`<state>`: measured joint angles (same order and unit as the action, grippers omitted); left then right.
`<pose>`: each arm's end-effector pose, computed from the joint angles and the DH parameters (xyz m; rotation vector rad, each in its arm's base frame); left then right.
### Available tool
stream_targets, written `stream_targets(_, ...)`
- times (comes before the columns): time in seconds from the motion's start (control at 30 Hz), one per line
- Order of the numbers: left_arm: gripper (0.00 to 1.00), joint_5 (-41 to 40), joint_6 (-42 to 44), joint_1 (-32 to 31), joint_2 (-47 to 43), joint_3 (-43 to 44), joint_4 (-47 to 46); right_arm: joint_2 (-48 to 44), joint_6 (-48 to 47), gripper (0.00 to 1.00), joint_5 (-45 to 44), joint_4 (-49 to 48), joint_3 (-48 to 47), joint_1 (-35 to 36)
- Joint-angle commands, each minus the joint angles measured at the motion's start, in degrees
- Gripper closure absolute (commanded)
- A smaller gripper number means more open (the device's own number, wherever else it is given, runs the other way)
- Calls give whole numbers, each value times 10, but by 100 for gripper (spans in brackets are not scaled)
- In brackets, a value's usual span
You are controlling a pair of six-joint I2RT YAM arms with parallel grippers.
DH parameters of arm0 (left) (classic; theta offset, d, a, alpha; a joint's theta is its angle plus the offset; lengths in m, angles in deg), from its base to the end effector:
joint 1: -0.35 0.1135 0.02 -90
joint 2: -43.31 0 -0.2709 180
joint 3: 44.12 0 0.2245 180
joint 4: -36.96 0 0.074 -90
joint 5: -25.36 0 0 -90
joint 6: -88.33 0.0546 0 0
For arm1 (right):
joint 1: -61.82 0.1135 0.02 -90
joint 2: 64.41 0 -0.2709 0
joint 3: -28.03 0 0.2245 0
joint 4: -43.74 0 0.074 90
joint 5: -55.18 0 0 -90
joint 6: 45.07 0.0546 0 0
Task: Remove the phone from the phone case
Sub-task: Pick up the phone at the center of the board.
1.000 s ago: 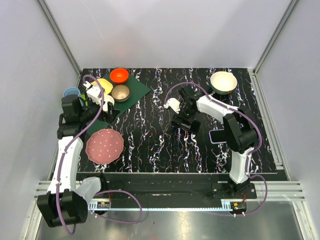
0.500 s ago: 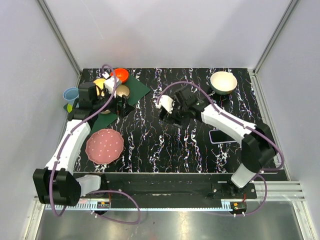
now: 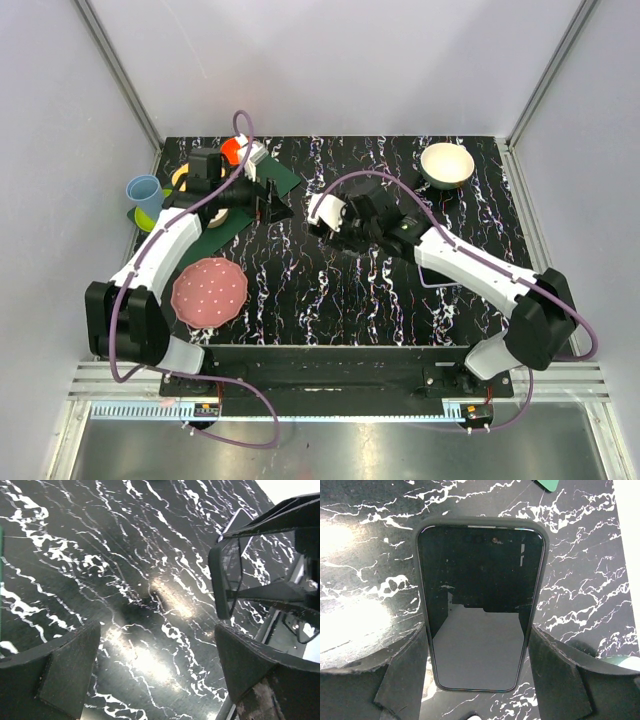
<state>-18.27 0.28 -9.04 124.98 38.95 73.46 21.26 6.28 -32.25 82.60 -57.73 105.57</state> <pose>0.2861 -0.0874 0.3228 0.6607 2.0080 -0.9514 0.2325 0.2260 0.3035 -1.4992 1.6758 0.0983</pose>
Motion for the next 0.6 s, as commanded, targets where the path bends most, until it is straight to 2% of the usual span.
stream_targets(0.0, 1, 50, -18, -23, 16, 40, -13, -29, 3, 100, -22, -79, 10, 17)
stream_targets(0.37, 1, 65, -53, -71, 43, 49, -13, -33, 21, 100, -45, -103, 7, 49)
stream_targets(0.57, 10, 68, -53, -82, 54, 49, -12, -32, 23, 100, -54, -110, 3, 63)
